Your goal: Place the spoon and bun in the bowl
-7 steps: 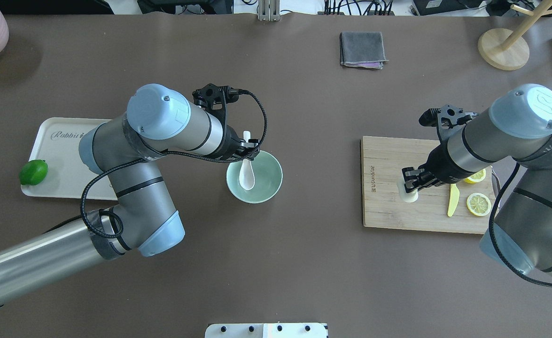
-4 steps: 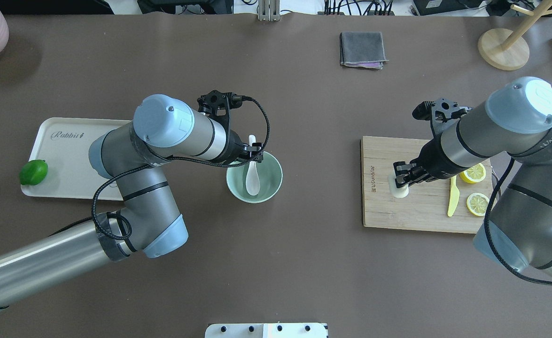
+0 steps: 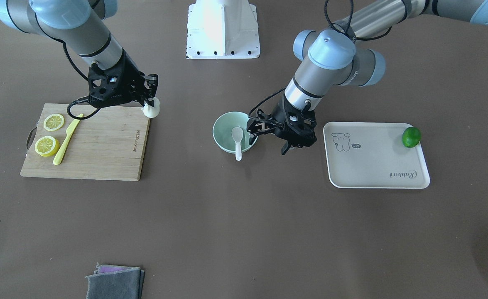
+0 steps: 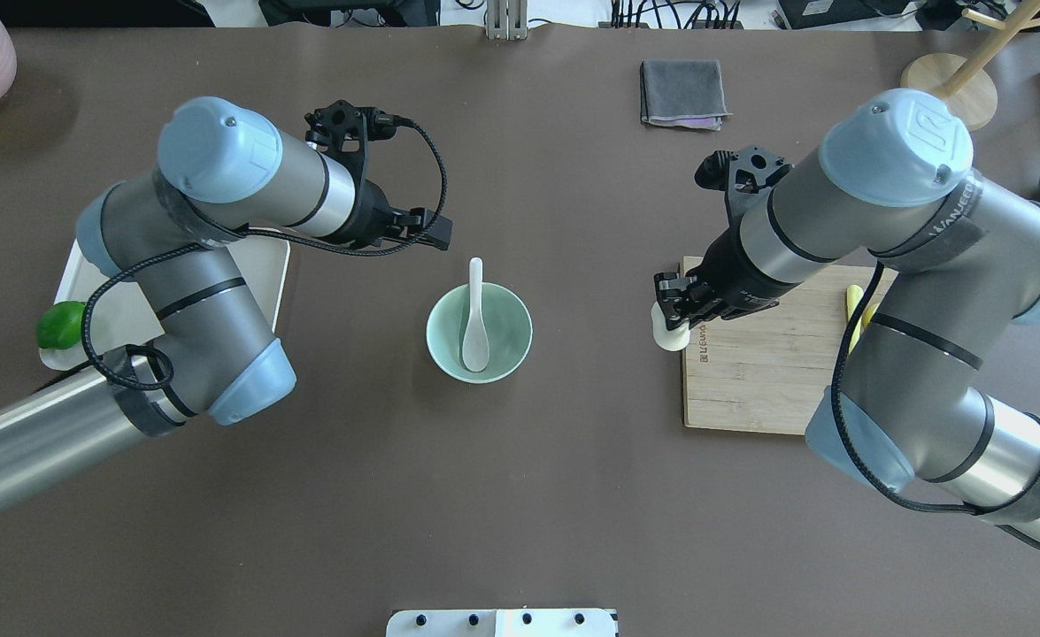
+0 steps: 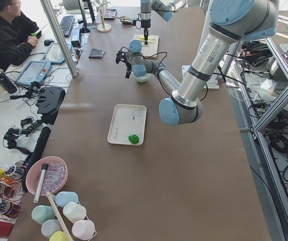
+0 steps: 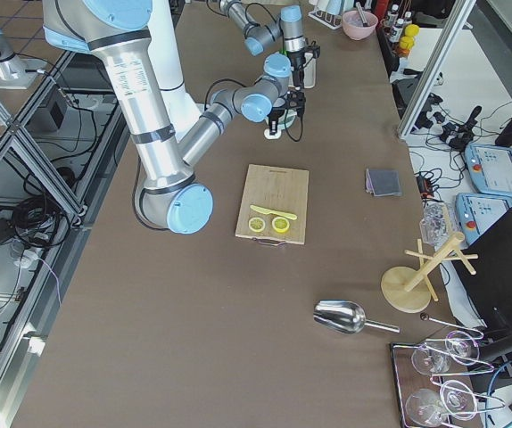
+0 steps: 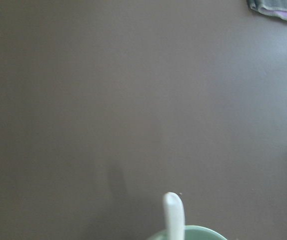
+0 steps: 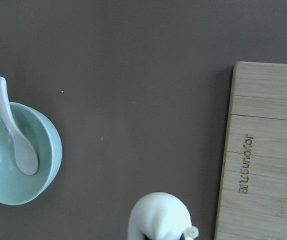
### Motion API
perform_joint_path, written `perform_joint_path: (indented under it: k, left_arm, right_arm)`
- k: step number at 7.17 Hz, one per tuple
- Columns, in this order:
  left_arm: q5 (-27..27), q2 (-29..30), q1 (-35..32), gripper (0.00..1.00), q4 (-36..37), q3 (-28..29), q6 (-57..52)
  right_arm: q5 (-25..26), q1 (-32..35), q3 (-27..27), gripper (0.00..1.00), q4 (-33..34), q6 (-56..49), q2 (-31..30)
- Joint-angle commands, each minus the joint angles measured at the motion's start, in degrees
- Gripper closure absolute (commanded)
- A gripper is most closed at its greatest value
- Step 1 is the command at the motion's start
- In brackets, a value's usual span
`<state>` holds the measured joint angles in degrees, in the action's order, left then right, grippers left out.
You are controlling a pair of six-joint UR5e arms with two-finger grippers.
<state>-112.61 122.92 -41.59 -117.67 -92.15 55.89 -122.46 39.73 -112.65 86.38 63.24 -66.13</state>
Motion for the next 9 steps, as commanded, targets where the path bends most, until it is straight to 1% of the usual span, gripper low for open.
perform_joint_path:
  k: [1, 2, 3, 4, 5, 6, 8, 9]
  left_arm:
    - [-1.3, -8.28, -8.38, 0.02, 4.64, -4.96, -14.82]
    - [-1.65, -12.57, -10.25, 0.02, 2.82, -5.84, -14.93]
    - [-1.48, -15.23, -12.01, 0.02, 2.37, -6.37, -15.02]
    - [-1.74, -17.52, -13.85, 0.02, 1.93, -6.64, -18.06]
    - [-1.91, -20.15, -16.83, 0.02, 1.92, -6.73, -22.53]
    - [-2.0, -21.92, -19.73, 0.02, 1.84, -6.73, -24.4]
    - [-2.0, -24.38, -21.86, 0.02, 1.75, -6.73, -24.78]
    - [-2.0, -26.31, -22.31, 0.02, 1.75, -6.91, -24.78]
  right_arm:
    - [3.35, -2.72, 2.51, 1.0, 0.11, 0.83, 5.89]
    - [5.02, -3.95, 6.62, 1.0, -0.16, 2.92, 10.53]
    - [6.78, -4.83, 9.18, 1.0, -0.16, 3.98, 13.19]
    - [8.53, -5.71, 11.12, 1.0, -0.34, 4.08, 14.7]
    - [9.6, -6.33, 13.49, 1.0, -1.9, 4.69, 16.19]
    - [10.13, -6.68, 14.9, 1.0, -4.44, 6.44, 16.64]
    - [13.37, -8.87, 17.1, 1.0, -5.52, 7.33, 18.57]
    - [14.86, -9.41, 19.29, 1.0, -5.52, 7.33, 20.41]
